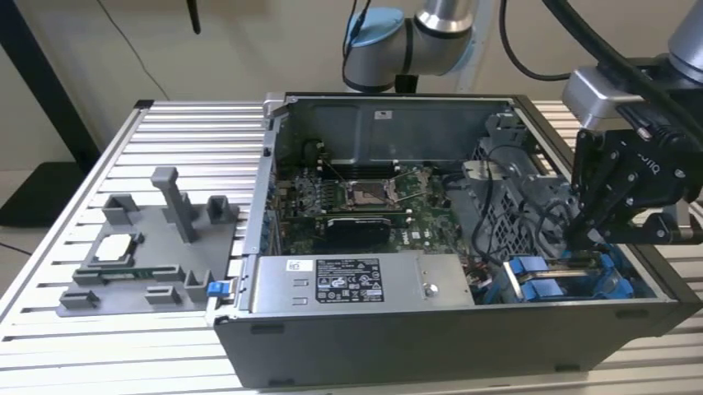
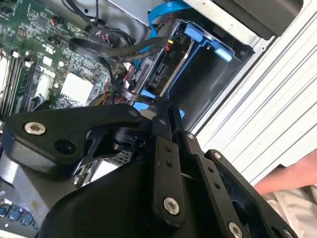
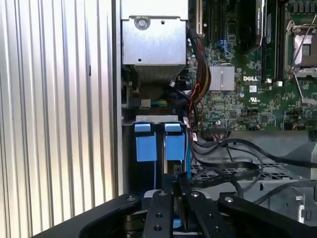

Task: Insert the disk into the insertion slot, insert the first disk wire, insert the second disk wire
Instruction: 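Insert the second disk wire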

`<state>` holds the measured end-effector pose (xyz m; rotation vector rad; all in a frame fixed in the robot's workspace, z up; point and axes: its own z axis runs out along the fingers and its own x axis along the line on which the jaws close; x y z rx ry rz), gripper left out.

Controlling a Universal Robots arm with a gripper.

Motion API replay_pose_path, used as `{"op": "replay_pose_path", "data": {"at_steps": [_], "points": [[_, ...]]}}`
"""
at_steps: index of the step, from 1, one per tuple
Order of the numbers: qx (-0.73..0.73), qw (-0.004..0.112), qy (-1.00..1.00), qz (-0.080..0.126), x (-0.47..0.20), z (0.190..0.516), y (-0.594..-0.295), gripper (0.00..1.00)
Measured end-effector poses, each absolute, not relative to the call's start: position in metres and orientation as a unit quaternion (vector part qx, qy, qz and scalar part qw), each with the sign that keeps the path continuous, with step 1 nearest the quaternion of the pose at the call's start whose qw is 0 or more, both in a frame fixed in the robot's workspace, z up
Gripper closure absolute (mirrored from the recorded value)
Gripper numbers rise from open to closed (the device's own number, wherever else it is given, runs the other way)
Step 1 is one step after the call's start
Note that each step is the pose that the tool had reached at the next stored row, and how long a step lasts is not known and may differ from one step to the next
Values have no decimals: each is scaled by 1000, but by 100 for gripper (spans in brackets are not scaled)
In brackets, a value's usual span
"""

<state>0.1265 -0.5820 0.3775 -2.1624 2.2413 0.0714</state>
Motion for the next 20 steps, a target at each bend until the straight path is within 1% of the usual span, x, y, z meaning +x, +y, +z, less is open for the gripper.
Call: {"op": "replay_pose_path", "data": {"at_steps": [8,20], "points": [[-694,22,719,14,126,366,-580,100],[-694,23,719,15,129,358,-576,100]]}}
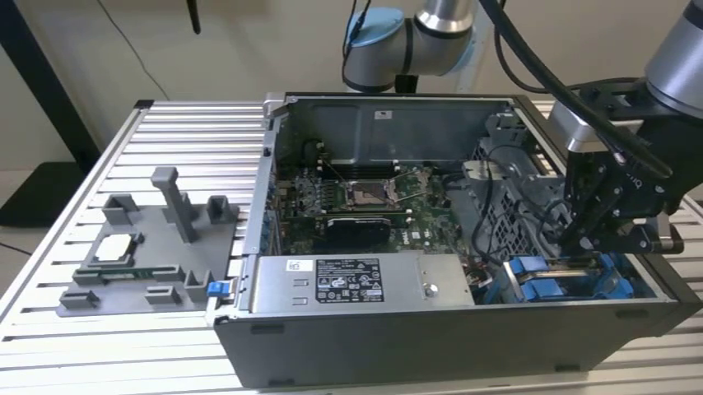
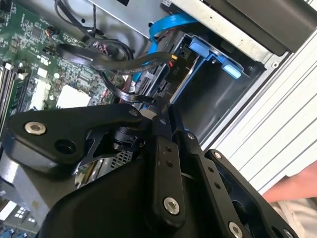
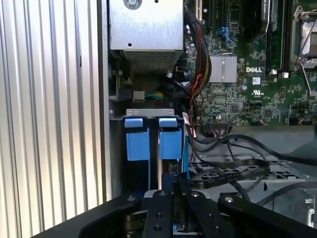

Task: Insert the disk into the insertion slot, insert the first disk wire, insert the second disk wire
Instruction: 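Insert the second disk wire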

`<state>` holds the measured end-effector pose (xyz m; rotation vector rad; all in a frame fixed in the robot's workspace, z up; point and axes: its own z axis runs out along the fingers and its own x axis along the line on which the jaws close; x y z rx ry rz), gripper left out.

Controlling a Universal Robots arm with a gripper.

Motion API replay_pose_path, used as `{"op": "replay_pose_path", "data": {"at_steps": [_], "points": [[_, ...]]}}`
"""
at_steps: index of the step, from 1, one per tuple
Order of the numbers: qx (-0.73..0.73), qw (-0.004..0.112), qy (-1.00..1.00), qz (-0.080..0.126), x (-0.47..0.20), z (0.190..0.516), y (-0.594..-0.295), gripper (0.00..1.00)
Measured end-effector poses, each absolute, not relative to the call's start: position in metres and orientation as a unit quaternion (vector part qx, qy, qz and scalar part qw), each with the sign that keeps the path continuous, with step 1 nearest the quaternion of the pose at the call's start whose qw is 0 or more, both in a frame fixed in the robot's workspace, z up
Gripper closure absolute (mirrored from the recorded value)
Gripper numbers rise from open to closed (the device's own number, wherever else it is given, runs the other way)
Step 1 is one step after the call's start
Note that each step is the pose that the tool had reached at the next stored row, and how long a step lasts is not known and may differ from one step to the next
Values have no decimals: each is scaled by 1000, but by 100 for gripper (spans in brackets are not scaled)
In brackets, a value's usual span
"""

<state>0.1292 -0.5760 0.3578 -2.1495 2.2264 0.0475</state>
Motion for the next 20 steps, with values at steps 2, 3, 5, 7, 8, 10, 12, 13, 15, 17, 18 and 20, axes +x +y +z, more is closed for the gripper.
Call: {"op": "replay_pose_path", "data": {"at_steps": [2,3,5,7,8,10,12,13,15,17,18,20], "points": [[-694,23,719,15,129,358,-576,100],[-694,23,719,15,130,358,-576,100],[-694,23,719,15,130,358,-576,100],[-694,24,719,16,130,357,-576,100],[-694,25,719,15,130,357,-576,100],[-694,27,719,15,130,356,-576,100],[-694,28,719,14,130,354,-576,100],[-694,28,719,14,130,353,-576,100],[-694,29,719,13,130,351,-576,100],[-694,30,719,13,130,350,-575,100],[-694,30,719,12,130,349,-575,100],[-694,30,719,12,131,348,-575,100]]}}
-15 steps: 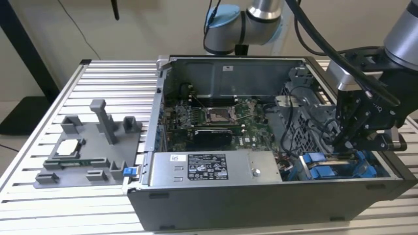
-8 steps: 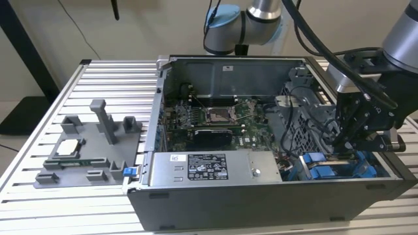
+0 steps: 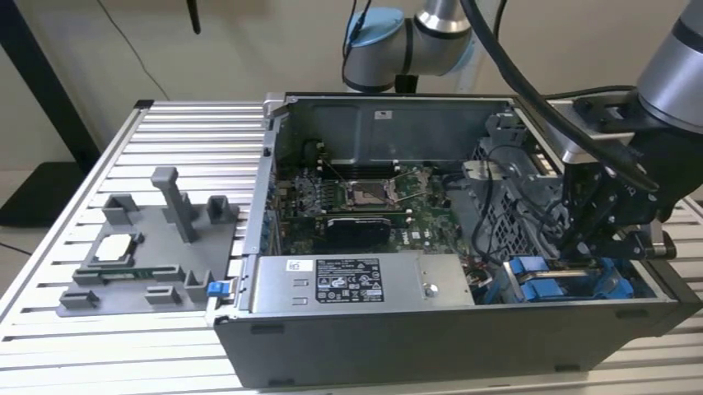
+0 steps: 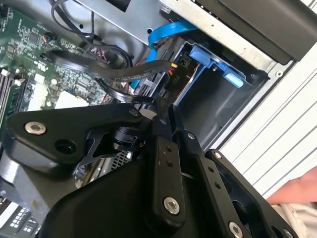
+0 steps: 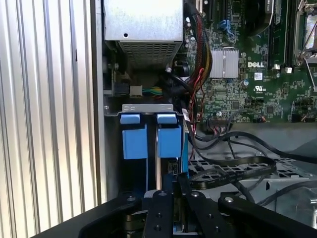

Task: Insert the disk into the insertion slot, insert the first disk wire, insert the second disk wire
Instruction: 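Insert the second disk wire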

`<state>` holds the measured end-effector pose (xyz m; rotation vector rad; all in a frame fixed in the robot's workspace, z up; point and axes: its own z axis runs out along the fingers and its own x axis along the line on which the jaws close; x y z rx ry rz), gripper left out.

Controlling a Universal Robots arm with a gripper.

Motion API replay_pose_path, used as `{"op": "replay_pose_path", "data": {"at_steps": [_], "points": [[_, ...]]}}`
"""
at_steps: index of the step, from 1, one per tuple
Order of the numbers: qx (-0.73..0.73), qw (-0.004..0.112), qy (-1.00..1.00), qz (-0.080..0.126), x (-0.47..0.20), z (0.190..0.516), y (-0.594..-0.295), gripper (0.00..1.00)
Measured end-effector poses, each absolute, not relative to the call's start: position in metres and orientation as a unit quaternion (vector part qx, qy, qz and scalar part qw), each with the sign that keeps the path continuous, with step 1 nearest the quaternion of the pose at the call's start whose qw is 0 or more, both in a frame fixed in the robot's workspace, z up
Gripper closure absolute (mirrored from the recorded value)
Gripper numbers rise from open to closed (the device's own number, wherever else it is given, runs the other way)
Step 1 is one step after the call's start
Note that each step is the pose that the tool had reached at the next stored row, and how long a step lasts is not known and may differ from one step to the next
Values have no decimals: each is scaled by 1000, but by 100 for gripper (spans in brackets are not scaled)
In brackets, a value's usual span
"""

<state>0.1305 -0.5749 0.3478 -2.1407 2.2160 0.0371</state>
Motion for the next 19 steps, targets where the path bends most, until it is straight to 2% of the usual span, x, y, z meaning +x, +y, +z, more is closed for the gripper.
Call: {"op": "replay_pose_path", "data": {"at_steps": [19], "points": [[-695,31,718,12,135,342,-571,100]]}}
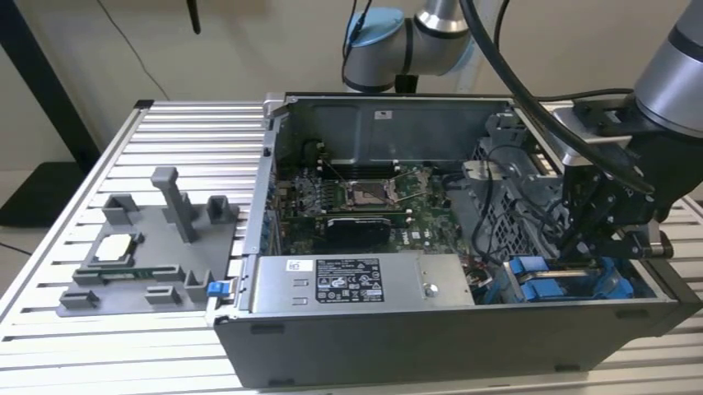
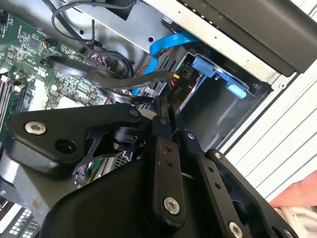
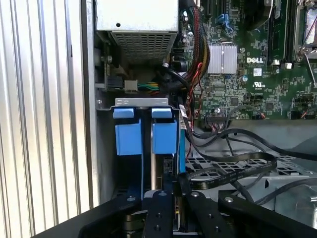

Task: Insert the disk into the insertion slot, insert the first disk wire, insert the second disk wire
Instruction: 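Insert the second disk wire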

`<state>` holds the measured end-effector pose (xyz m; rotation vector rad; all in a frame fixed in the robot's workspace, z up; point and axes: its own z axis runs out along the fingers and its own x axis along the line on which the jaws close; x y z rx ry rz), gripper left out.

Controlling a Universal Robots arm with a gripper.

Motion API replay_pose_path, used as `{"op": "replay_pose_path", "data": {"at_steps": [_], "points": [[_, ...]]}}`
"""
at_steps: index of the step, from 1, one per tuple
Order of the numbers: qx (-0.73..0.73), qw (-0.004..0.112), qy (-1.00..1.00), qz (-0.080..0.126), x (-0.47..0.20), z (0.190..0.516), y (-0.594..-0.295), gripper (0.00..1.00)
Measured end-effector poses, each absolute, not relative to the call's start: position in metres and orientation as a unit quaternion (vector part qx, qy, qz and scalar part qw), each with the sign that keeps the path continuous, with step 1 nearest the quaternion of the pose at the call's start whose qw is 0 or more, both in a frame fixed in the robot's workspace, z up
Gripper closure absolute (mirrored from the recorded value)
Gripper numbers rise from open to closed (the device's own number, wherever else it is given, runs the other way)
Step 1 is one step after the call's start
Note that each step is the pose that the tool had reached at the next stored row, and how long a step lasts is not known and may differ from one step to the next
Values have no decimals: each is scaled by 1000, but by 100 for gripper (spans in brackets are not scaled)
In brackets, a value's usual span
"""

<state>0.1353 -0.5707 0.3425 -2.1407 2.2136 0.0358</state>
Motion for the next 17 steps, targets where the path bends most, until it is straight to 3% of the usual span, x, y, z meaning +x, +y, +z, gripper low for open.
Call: {"op": "replay_pose_path", "data": {"at_steps": [15,16,17], "points": [[-695,31,718,11,135,335,-571,100],[-695,32,718,12,135,334,-571,0],[-695,32,718,12,135,334,-571,0]]}}
